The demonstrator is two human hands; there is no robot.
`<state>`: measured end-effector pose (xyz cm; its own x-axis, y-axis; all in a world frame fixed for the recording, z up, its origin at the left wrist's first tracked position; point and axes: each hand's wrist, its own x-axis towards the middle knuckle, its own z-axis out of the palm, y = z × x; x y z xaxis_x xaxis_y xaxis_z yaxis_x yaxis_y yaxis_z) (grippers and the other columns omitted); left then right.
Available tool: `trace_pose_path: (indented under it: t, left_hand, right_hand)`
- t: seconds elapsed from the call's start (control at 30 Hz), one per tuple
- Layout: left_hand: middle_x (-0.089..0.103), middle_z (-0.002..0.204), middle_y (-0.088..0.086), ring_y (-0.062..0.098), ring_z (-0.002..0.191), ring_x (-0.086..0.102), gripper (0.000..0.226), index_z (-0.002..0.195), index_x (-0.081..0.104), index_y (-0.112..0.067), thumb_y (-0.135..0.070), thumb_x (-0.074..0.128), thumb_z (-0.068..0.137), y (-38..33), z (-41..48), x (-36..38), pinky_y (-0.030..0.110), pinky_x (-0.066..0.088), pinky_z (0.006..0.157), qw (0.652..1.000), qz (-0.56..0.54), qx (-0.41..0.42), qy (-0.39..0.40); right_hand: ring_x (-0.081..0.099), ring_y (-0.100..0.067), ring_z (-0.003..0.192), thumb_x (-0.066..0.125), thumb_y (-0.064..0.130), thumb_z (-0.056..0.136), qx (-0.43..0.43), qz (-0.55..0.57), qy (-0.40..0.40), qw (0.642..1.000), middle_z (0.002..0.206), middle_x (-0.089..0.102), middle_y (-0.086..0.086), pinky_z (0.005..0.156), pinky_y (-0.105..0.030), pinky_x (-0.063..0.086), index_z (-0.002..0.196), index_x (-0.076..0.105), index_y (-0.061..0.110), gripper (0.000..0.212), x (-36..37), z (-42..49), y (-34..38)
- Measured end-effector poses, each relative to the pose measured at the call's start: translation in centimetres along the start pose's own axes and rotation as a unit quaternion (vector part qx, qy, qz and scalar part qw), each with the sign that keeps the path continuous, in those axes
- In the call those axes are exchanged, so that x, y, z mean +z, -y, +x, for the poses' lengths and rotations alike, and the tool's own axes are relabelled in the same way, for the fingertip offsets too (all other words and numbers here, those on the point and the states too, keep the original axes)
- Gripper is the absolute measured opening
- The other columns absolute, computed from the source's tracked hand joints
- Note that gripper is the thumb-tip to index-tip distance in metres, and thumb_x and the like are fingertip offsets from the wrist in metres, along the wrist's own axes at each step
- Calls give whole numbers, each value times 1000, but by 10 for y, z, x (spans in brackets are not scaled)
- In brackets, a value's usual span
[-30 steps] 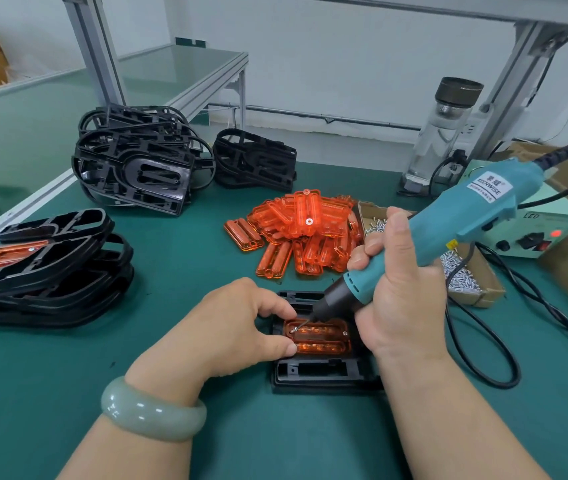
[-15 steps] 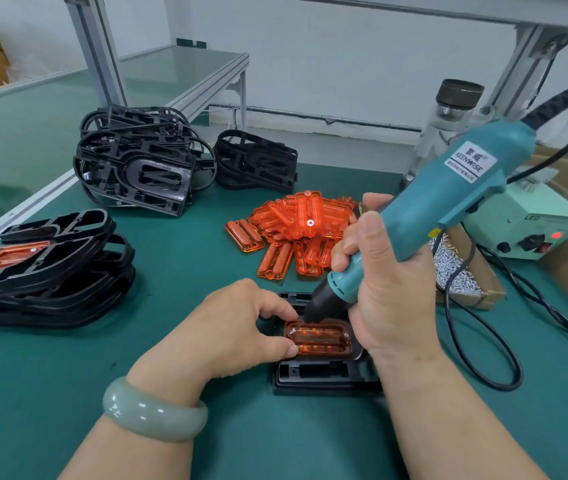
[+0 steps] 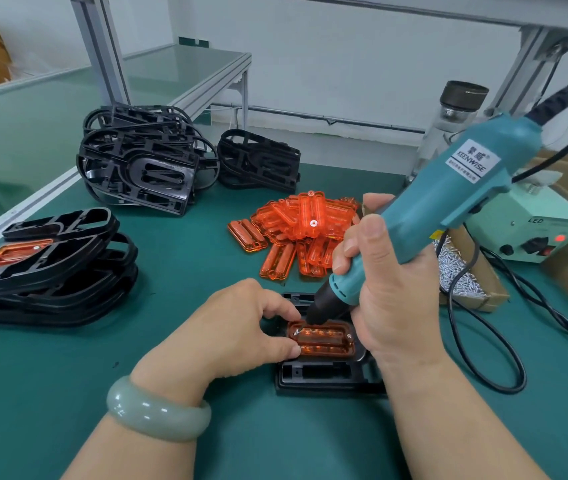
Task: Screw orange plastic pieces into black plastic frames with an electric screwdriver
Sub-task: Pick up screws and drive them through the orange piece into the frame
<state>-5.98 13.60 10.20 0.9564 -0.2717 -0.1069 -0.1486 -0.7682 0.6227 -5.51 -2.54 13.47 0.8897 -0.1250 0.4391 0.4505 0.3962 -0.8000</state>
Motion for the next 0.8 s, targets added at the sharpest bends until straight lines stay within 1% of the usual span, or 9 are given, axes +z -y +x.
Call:
trace_pose_path:
  t: [0.1, 0.17, 0.23, 0.33, 0.4, 0.5, 0.57, 0.63, 0.8]
  left_hand:
    - [51, 92, -23, 3, 89, 49, 38, 100, 65, -49, -50, 79, 65, 0, 0, 0, 25, 45, 85, 1000, 0, -1, 1]
    - [51, 92, -22, 3, 88, 49, 38, 101, 65, -48, -49, 78, 66, 0, 0, 0, 25, 45, 85, 1000, 1, 4, 2]
    - [51, 91, -21, 4, 88, 49, 39, 104, 65, -48, -49, 78, 67, -1, -1, -1, 25, 45, 85, 1000, 2, 12, 6]
    - [51, 82, -25, 4, 89, 51, 40, 107, 65, -49, -47, 77, 69, -4, -1, -1, 23, 45, 82, 1000, 2, 28, 11]
    - [49, 77, -27, 3, 86, 51, 39, 106, 65, -50, -45, 78, 70, -5, -1, -2, 22, 44, 79, 999, 0, 31, 11]
    - [48, 81, -23, 7, 91, 52, 39, 106, 66, -47, -46, 78, 70, -5, 0, -1, 24, 45, 83, 1000, -2, 20, 7]
    - [48, 85, -19, 11, 95, 53, 40, 107, 67, -44, -47, 78, 68, -4, 0, 0, 25, 45, 84, 1000, -1, 8, 3]
    - [48, 88, -18, 10, 98, 53, 42, 109, 66, -44, -49, 78, 68, -3, 1, 1, 26, 44, 86, 1000, 4, 3, 5]
    - [51, 96, -20, 8, 103, 52, 44, 110, 65, -46, -48, 77, 68, -4, 1, 1, 25, 43, 86, 1000, 2, -5, 9]
  right_hand:
    - [50, -14, 52, 77, 50, 76, -14, -7, 26, 1000, 64, 54, 5, 55, -25, 44, 96, 64, 32, 30, 4, 0, -2]
    - [50, -14, 52, 76, 53, 75, -23, -9, 43, 999, 63, 54, 6, 56, -24, 44, 97, 65, 33, 31, 6, 1, -3]
    - [51, -12, 51, 75, 52, 77, -22, -5, 63, 998, 62, 54, 7, 56, -22, 44, 100, 64, 31, 33, 9, 1, -4]
    - [49, -12, 50, 74, 54, 76, 0, 3, 94, 996, 62, 54, 7, 55, -22, 44, 106, 58, 19, 48, 15, 2, -5]
    - [47, -13, 49, 75, 54, 76, 9, 0, 106, 994, 61, 52, 6, 55, -22, 43, 102, 57, 13, 51, 17, 3, -6]
    - [47, -12, 48, 76, 41, 80, 12, -12, 106, 994, 58, 51, 6, 55, -22, 43, 95, 56, 11, 39, 16, 4, -7]
    - [46, -11, 47, 69, 29, 82, 11, -3, 95, 995, 57, 51, 7, 54, -23, 43, 99, 60, 19, 22, 14, 5, -7]
    - [46, -11, 46, 65, 26, 81, 16, 16, 85, 996, 58, 51, 8, 52, -22, 42, 98, 62, 24, 17, 12, 6, -7]
    - [46, -11, 44, 65, 25, 79, 22, 29, 70, 997, 56, 49, 7, 50, -22, 41, 86, 63, 28, 8, 10, 7, -7]
